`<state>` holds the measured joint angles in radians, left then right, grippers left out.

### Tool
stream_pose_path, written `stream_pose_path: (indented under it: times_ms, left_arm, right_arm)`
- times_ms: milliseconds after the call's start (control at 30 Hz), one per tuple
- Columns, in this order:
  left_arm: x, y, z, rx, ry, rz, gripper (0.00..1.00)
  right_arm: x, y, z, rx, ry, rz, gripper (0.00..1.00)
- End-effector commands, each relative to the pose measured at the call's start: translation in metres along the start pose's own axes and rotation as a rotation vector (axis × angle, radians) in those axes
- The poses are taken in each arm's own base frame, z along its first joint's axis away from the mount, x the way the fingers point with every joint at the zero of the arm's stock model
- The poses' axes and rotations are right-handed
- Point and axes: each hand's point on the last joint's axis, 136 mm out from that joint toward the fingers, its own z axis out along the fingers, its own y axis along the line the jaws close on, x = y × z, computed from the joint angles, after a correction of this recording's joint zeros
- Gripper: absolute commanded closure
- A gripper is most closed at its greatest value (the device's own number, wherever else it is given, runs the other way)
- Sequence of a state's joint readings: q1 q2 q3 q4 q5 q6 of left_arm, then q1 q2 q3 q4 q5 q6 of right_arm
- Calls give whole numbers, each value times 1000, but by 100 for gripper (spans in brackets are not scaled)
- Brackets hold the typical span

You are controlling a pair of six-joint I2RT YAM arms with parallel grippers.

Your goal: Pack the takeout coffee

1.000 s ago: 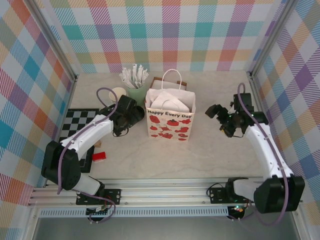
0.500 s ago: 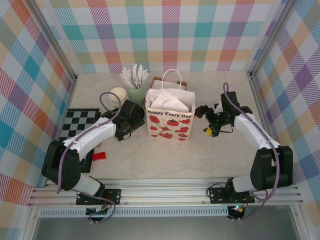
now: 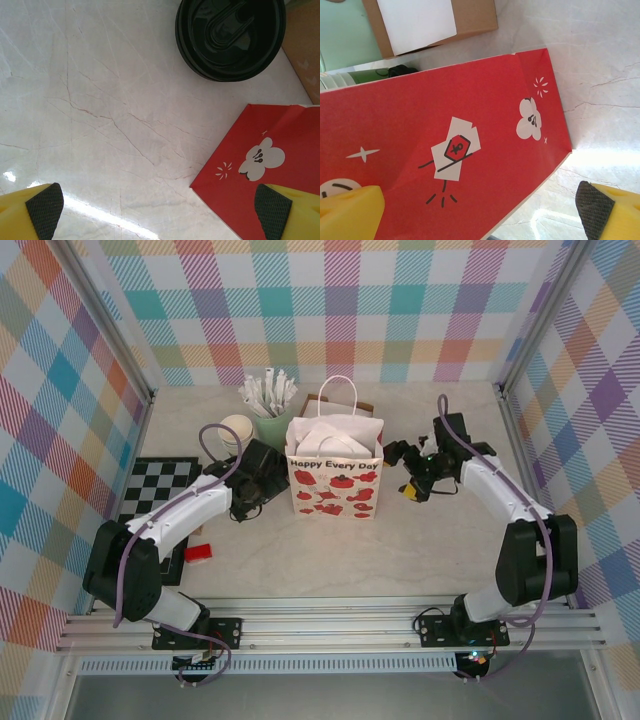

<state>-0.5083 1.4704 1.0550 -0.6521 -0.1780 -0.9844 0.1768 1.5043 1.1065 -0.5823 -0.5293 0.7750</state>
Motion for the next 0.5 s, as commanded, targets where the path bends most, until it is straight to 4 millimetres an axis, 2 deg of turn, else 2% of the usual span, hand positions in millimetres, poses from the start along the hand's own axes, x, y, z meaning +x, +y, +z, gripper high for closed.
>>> stream_pose_path:
  times_ms: [0,167,300,400,467]
  left_arm:
    - [0,5,-1,-16,-18,-10,0]
    - [-4,9,-3,-34,-41,-15,0]
    - [-12,18,-10,-61,-92,-23,0]
    - [-26,30,-21,-98,-165,-30,0]
    - [-42,41,-33,-129,-241,-26,0]
  right_arm:
    - [-3,17,0,-38,2,-29,0]
    - [-7,21,1,-35,-8,-34,0]
    - [-12,20,-5,-3,-44,-50,0]
    - [-19,19,-17,46,-111,-71,0]
    - [-31,10,-33,120,-222,-79,0]
